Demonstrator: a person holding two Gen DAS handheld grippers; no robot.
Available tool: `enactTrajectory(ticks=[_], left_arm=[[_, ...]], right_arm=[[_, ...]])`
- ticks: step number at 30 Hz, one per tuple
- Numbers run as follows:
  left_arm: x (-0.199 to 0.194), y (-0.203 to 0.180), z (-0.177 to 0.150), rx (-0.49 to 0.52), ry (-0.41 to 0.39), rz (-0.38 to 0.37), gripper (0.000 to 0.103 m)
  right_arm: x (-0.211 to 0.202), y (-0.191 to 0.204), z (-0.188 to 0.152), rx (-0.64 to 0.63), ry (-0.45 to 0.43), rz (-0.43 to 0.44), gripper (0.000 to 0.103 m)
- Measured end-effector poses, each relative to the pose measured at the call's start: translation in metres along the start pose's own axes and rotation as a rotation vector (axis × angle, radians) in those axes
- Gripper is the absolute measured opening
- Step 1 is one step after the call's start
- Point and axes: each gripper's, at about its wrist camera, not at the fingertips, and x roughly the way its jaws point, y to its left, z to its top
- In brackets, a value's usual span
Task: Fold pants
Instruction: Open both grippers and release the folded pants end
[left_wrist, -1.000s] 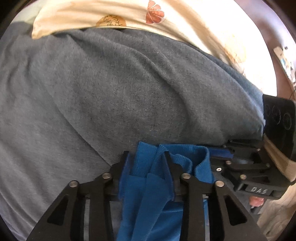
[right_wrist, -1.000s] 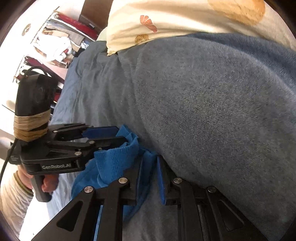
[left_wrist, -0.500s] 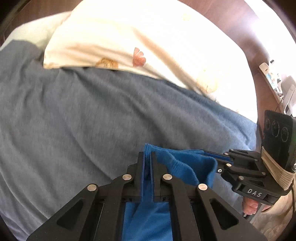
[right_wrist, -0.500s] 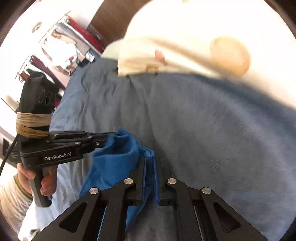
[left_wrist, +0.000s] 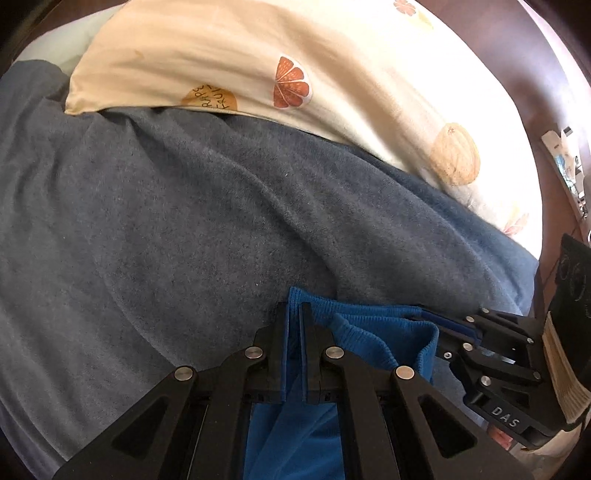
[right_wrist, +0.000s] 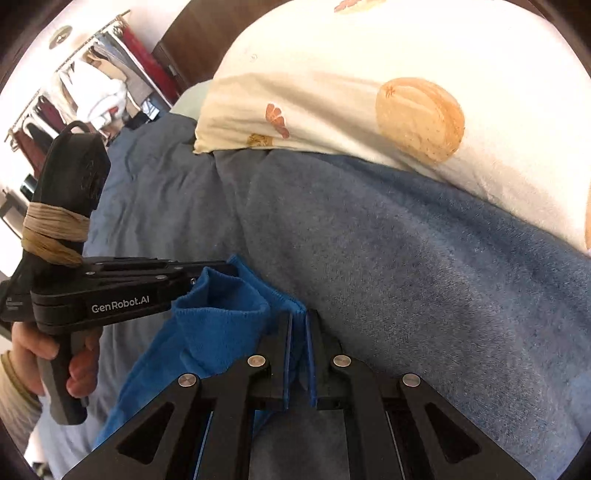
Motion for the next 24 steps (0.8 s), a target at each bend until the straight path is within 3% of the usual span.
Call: enactTrajectory(ticks=[4, 6, 8, 10, 14, 17, 21, 22, 24], left_arm=[[-0.018, 0.006, 0.006, 0.016, -0.009, 0.030, 0.011], [-0.031, 0.008, 0.009, 0.024, -0.037, 0.052, 0.031], [-0.051, 0.006, 0.008, 0.050, -0.075, 0.092, 0.038], [-0.064, 0.000, 0.004, 0.104, -0.082, 0.106, 0.038], [-0.065, -0.014, -0.011, 0.183, -0.012, 0.072, 0.039], [-0.052, -0.012, -0.017, 0.180, 0.050, 0.044, 0.038], [-0.043, -0.003, -0.019, 0.117, 0.060, 0.006, 0.037], [-0.040, 0.001, -0.019, 0.097, 0.060, 0.000, 0.035], [-0.037, 0.006, -0.019, 0.081, 0.066, -0.008, 0.016]], right_arm=[[0.000, -0.002, 0.001, 0.015, 0.010, 0.007, 0.007], [-0.006, -0.005, 0.002, 0.024, -0.003, -0.005, 0.008], [-0.016, -0.007, 0.004, 0.024, -0.023, -0.030, 0.009], [-0.026, -0.009, 0.005, 0.022, -0.036, -0.042, 0.010], [-0.046, -0.006, 0.001, 0.030, -0.062, -0.003, 0.031], [-0.048, 0.000, -0.005, 0.043, -0.064, 0.053, 0.031], [-0.032, 0.007, -0.013, 0.063, -0.021, 0.099, 0.031], [-0.027, 0.008, -0.015, 0.069, -0.009, 0.099, 0.031], [-0.019, 0.006, -0.015, 0.082, 0.004, 0.095, 0.031]])
